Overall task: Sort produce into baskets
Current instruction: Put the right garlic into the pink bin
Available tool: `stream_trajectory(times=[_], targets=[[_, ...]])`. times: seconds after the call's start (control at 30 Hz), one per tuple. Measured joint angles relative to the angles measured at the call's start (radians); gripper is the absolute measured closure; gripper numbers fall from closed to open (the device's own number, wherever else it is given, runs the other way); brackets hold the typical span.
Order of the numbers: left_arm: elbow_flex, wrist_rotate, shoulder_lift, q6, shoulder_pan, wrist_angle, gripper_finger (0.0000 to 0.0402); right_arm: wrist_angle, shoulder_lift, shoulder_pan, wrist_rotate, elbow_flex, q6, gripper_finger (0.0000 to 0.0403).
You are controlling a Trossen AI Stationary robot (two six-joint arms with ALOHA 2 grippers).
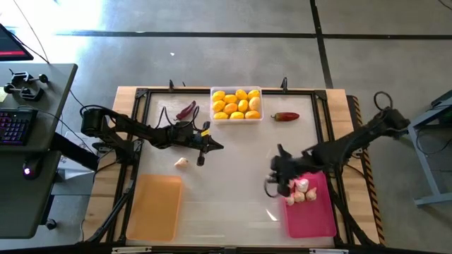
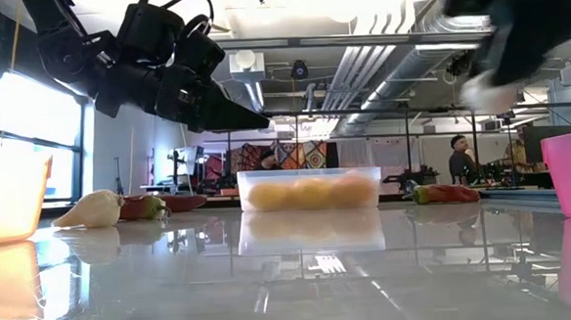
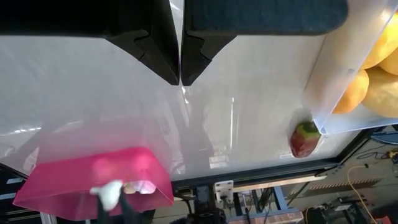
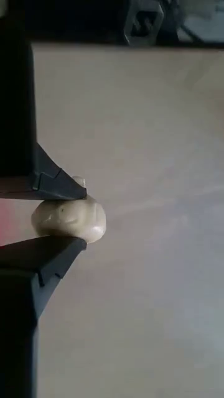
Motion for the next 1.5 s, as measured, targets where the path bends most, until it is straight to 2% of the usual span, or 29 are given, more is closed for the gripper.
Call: stream_trajectory(times=[0.17, 0.33, 0.57, 1.0, 1.5], targets=[[0.000, 0.000, 0.000, 0.017, 0.000, 0.004, 0.0399, -0.138, -0.074, 0.154, 0.016, 0.000, 0.283, 0.0341], [0.000, 0.000, 0.000, 0.018, 0.000, 0.005, 0.0399, -0.317, -0.090, 0.287, 0.016, 0.000, 0.593, 0.0341], [0.000, 0.000, 0.000, 0.024, 0.000, 0.005, 0.0399, -0.602, -0.086, 0.372, 0.017, 0.000, 0.922, 0.0341], [0.000, 0.000, 0.000, 0.025, 0.000, 0.007, 0.0399, -0.737, -0.086, 0.378, -0.099, 0.002, 1.028, 0.0341], [0.000, 0.000, 0.000, 0.025, 0.000, 0.007, 0.0399, -0.760, -0.085, 0.378, -0.133, 0.000, 1.069, 0.0339]])
